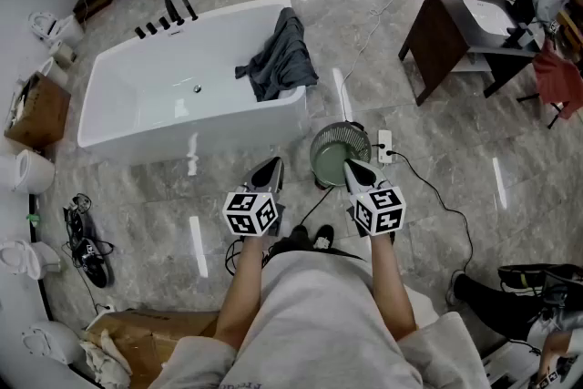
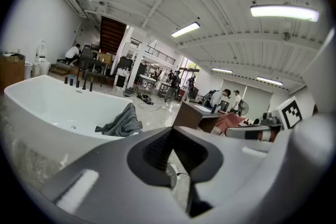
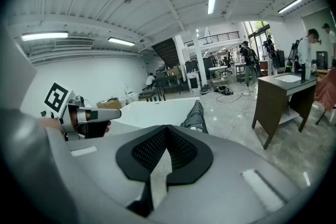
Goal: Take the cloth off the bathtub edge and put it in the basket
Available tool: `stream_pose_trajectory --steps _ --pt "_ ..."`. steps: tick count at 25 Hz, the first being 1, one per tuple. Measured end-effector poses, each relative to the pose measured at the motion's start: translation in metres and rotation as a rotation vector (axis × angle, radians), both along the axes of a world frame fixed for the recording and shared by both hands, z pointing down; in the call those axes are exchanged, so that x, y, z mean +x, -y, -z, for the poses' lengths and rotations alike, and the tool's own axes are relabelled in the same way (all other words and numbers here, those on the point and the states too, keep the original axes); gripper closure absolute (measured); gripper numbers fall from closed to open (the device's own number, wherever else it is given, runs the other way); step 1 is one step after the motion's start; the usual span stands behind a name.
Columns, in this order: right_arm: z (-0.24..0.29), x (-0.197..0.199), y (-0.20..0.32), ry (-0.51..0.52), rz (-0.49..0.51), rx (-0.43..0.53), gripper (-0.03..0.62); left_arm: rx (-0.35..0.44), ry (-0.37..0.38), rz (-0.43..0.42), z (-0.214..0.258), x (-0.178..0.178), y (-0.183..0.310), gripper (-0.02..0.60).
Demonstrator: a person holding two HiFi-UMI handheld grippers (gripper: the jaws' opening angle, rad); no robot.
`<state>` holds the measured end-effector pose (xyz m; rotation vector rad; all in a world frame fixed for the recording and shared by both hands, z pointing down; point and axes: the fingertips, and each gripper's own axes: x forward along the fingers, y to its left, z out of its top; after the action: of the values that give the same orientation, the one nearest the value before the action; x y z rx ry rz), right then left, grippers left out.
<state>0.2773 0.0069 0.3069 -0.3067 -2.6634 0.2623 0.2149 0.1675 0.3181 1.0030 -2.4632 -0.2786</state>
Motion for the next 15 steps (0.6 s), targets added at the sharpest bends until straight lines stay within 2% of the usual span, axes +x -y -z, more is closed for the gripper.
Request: stream_pose_trajectory --steps 8,15 --pt "-0.003 -0.003 0.012 0.01 -0.01 -0.001 0.592 -0.017 0.022 0.017 -0.003 -0.002 0.006 0.523" --pt "-0.004 -0.021 0.016 0.015 -0.006 -0.075 0.594 -0.031 0.025 0.032 -0.005 -0.017 0.009 0.523"
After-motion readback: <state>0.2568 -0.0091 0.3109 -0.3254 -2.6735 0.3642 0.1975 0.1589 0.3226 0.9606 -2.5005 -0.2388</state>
